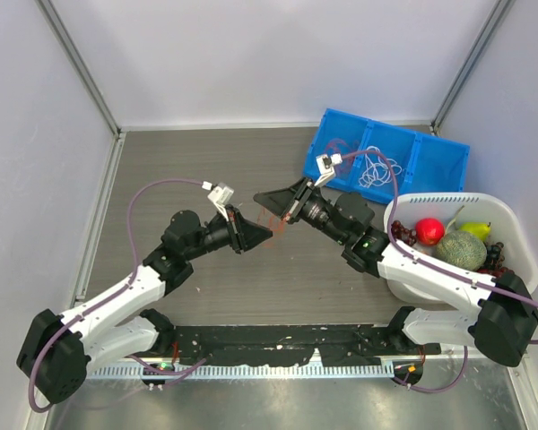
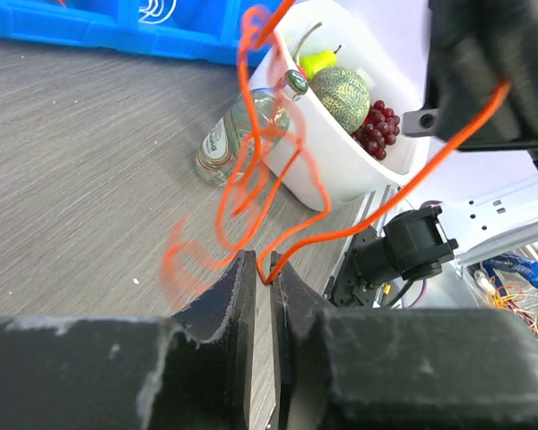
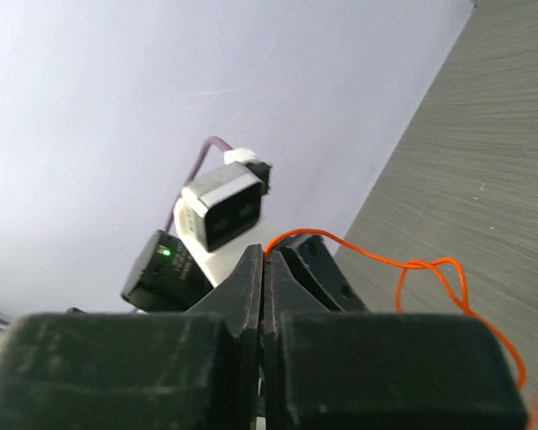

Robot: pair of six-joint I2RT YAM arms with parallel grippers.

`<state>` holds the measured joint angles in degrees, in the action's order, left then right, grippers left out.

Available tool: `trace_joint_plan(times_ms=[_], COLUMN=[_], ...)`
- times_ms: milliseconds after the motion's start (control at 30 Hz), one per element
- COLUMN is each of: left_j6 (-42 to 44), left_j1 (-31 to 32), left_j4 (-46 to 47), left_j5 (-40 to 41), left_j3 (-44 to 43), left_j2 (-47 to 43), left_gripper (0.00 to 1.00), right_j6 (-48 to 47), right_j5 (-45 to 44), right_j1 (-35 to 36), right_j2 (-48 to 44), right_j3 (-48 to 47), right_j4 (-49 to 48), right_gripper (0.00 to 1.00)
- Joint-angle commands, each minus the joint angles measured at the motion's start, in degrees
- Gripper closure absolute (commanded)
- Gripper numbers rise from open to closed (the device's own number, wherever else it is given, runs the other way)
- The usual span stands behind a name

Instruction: Untangle the cables

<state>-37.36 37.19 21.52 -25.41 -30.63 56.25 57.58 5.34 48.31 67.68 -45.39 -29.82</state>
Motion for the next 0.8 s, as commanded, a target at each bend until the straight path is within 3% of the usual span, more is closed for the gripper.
trace_joint_plan(times_ms=[0,133,267,400,467,600,667,767], left_j6=[0.01,1.59,2.91,5.01,5.90,6.25,6.08,4.85], left_j1=[0.25,0.34,0.34,0.25,0.25,0.25,0.25,0.25], left_j4=[5.21,0.21,-3.58,-6.48,-7.10,-6.76,-5.27,-2.19], left_j5=[0.80,4.30,6.60,3.10,0.81,5.61,9.39,8.81], left_j3=[1.54,3.38,5.23,5.41,5.32,5.41,4.80,2.43], left_j2=[0.09,-0.87,-4.73,-12.46,-17.38,-27.40,-29.96,-27.70], left_gripper=[0.89,1.00,1.00,0.98,0.86,0.41,0.27,0.19], right_j6=[3.24,2.36,-1.15,-3.44,-3.62,-2.74,-2.39,-2.12], right_j5=[1.60,1.95,0.90,-0.16,-0.77,-0.16,-0.25,-0.60], right_j1=[0.29,0.20,0.29,0.38,0.29,0.29,0.20,0.29], right_j2=[-0.09,-0.35,-0.70,-0.88,-1.06,-1.58,-2.02,-2.38], right_j3=[-5.14,-8.92,-12.70,-13.41,-12.72,-11.48,-10.87,-10.16], right_j4=[-6.30,-5.86,-2.35,1.52,1.79,0.47,0.12,-0.15], right_gripper=[0.99,0.99,0.99,0.99,0.99,0.99,0.99,0.99])
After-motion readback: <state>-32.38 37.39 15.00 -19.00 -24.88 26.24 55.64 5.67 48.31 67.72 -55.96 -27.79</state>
